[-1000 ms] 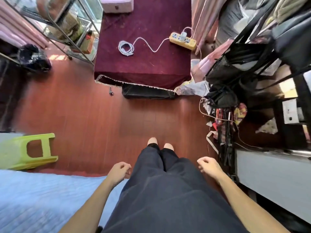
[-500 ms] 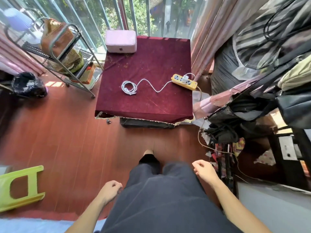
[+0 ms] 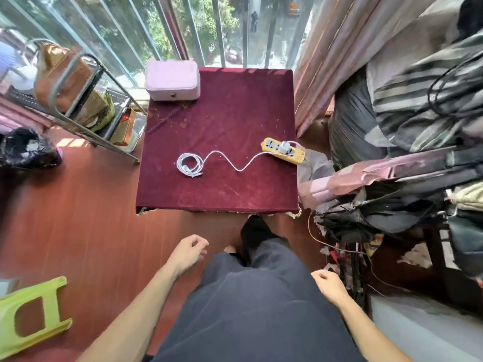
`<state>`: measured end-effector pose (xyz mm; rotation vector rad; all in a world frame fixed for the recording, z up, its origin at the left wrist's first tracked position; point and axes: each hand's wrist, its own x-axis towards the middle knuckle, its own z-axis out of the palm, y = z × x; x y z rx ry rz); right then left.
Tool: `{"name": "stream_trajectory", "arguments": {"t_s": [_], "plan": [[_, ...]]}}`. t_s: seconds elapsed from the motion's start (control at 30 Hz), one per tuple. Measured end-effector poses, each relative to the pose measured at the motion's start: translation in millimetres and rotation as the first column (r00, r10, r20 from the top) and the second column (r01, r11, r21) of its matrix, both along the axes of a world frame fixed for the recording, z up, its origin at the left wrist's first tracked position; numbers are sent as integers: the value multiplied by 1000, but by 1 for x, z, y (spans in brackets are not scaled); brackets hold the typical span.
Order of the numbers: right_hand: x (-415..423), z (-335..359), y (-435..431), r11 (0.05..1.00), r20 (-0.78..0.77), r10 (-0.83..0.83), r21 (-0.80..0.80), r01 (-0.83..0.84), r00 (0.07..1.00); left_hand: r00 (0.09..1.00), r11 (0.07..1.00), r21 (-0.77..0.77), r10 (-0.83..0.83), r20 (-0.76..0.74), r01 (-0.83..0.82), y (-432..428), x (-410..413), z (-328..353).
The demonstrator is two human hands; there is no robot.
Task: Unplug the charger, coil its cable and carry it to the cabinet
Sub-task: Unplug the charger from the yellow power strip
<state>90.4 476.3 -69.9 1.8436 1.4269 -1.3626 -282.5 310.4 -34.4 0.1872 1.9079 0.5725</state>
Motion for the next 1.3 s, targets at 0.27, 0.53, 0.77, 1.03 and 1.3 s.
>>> {"name": "stream_trajectory", "arguments": {"t_s": [0.27, 0.53, 0.77, 1.03, 1.3], "plan": [[-106, 15, 123, 991, -184, 15, 131, 10, 983, 998, 975, -221, -47, -31, 39, 13, -5, 4], [-176, 38, 188, 984, -283, -51, 150, 96, 958, 986, 967, -199, -164, -17, 157, 74, -36, -4], [-248, 26, 276, 909, -163, 130, 414, -52, 978, 901, 933, 16, -342, -266, 359, 241, -82, -43], [-308, -41, 330, 708, 97, 501, 527, -471, 860, 851, 874, 132, -406, -333, 468, 379, -91, -129], [-316, -85, 349, 794, 153, 528, 261, -549, 836, 774, 792, 160, -496, -394, 589, 383, -70, -182]]}}
